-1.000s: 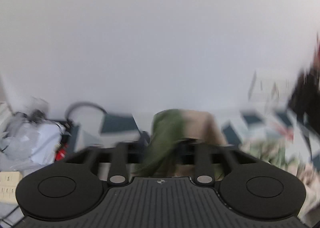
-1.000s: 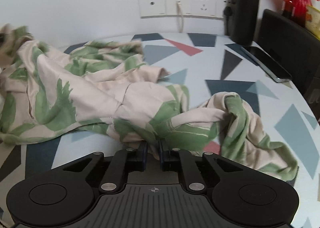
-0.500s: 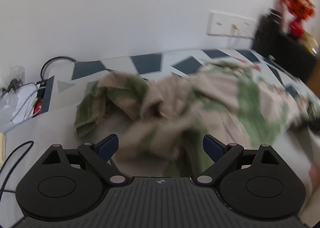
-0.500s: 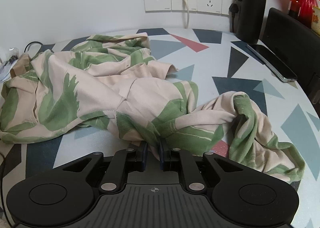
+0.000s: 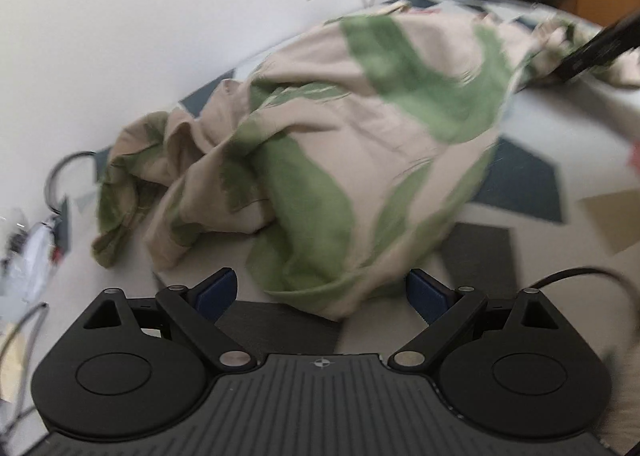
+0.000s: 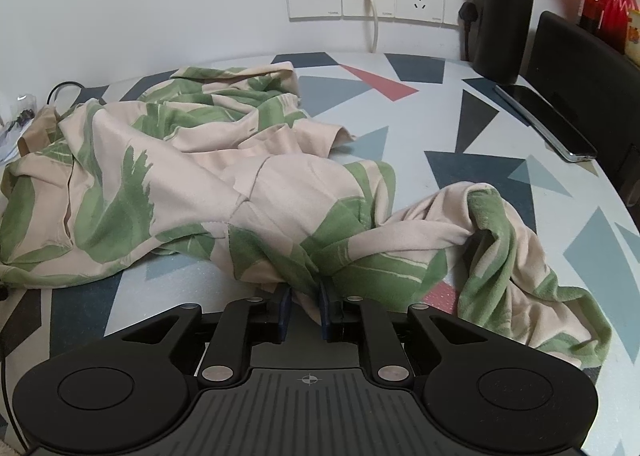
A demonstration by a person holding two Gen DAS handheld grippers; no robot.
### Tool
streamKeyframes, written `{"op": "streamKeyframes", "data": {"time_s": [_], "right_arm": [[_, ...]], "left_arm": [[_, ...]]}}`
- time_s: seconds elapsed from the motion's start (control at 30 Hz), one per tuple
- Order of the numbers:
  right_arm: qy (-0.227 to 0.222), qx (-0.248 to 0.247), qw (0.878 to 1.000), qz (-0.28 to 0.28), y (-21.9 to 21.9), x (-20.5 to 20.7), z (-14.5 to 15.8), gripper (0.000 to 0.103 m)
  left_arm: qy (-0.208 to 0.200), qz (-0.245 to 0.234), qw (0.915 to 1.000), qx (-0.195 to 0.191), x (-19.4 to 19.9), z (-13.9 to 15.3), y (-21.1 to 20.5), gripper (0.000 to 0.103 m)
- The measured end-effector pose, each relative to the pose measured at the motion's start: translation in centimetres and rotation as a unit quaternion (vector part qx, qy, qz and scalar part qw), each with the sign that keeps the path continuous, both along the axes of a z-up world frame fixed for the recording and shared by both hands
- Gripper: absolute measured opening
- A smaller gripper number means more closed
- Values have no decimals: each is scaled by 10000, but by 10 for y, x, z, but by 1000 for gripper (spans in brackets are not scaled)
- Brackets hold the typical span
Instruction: Fold clothes
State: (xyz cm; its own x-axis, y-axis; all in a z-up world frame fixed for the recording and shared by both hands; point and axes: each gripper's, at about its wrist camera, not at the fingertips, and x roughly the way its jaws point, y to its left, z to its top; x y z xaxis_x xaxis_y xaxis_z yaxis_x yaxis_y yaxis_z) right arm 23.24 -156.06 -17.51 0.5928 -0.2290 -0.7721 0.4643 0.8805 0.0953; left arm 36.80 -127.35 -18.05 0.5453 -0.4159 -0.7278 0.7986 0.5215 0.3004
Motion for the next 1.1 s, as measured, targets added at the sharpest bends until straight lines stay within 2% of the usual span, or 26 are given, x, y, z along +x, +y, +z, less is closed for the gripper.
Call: {"op": "streamKeyframes", "data": {"time_s": [0.07,0.13,0.17,0.2,0.23,0.33,0.37,0.4,0.47,0.5,0.53,0.6,0.63,0.73,0.8,0.9,0.97,1.03,1.1], "right_arm": [[-39,-62,10000,6,1,-1,3,17],[-116,-223,9996,100,3,-4,7,21],[-158,-311,9993,160,4,-5,9,26],[-183,-426,9987,230,6,-7,11,31],[-179,-574,9977,304,9,-8,12,32],[-94,-949,9941,509,17,-6,12,39],[-82,-1034,9928,594,20,-5,12,45],[-85,-1095,9914,711,23,-4,12,48],[-82,-1262,9877,923,30,0,11,53],[-85,-1353,9856,1014,34,3,10,57],[-87,-1443,9833,1105,37,5,10,58],[-92,-1608,9787,1275,44,10,10,58],[-99,-1607,9783,1301,45,12,9,58],[-52,-1465,9806,1299,42,20,9,40],[-135,-1191,9855,1204,35,20,11,21],[-366,-823,9917,913,25,15,17,15],[-448,-646,9938,792,20,12,19,15],[-455,-595,9943,752,19,11,19,15],[-448,-621,9942,754,20,11,20,15]], "left_arm": [[-258,186,9995,67,5,1,-1,80],[-375,492,9980,-113,11,10,4,40],[-413,713,9961,-309,14,17,9,34],[-451,932,9933,-505,17,24,15,20],[-488,1151,9897,-701,20,31,20,11],[-452,1746,9755,-1260,31,51,41,11],[-349,1882,9718,-1380,35,55,48,11],[-225,1971,9695,-1440,38,55,52,11],[75,1964,9686,-1525,38,51,60,17],[146,1914,9697,-1509,34,48,61,29],[175,1849,9716,-1464,30,44,61,50],[233,1720,9752,-1372,20,38,60,73],[262,1655,9769,-1326,16,34,59,74],[245,1392,9848,-1005,2,23,52,75],[130,1146,9907,-722,-7,17,46,79],[-140,813,9959,-383,-16,9,33,87],[-300,660,9971,-252,-17,3,24,87],[-419,550,9975,-140,-15,-4,15,87],[-661,494,9965,-101,-14,-9,8,92]]}}
